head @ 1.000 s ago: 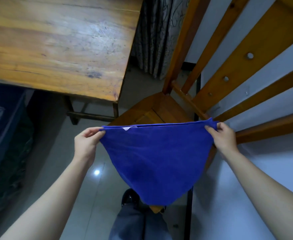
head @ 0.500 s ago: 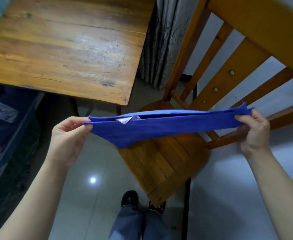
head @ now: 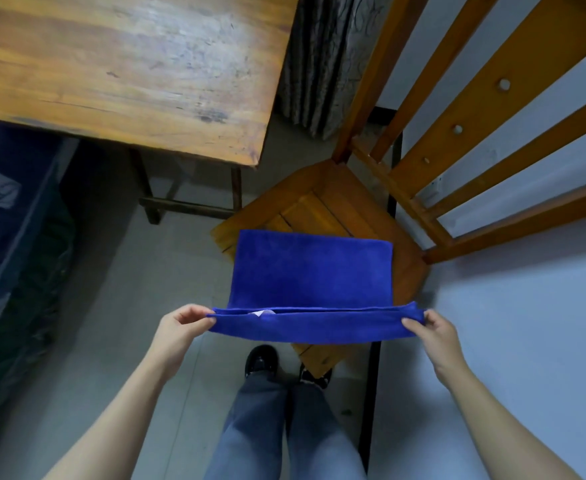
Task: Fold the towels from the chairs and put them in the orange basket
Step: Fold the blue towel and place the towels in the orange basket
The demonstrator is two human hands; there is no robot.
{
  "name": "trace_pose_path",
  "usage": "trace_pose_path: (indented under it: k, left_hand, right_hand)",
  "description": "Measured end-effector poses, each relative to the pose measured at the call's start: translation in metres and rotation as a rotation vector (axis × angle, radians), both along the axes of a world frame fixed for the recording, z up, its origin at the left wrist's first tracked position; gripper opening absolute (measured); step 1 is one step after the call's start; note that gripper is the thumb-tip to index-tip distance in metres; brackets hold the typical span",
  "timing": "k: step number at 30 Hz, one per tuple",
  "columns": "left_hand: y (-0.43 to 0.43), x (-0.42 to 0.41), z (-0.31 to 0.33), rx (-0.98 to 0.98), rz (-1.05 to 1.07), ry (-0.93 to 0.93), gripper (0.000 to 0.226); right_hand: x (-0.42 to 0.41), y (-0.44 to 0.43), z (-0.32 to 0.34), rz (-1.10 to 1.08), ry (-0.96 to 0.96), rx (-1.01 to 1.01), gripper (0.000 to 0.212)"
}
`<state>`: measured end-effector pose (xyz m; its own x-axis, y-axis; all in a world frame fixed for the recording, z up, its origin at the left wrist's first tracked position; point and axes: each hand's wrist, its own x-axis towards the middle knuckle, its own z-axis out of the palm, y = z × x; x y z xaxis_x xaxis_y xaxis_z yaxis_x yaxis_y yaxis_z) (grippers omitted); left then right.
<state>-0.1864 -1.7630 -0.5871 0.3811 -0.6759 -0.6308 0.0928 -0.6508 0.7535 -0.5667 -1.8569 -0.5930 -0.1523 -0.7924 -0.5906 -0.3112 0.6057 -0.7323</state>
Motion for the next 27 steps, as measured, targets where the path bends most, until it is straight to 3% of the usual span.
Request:
trace_pose_path:
  k: [6, 13, 27]
  left_hand:
    - [-0.008, -0.007, -0.009, 0.030, 0.080, -0.049, 0.021]
    - [-0.052, -0.020, 0.001, -0.136, 0.176, -0.220, 0.015]
    - [-0.145, -0.017, -0.036, -0.086, 0.016, -0.427, 0.013]
  right_hand:
    - [0.001, 0.001, -0.009, 0.023, 0.076, 0.029, 0.020]
    - [0.014, -0.018, -0.014, -0.002, 0.126, -0.026, 0.016]
    - [0.036, -0.079, -0.063, 0.003, 0.353, -0.097, 0.023]
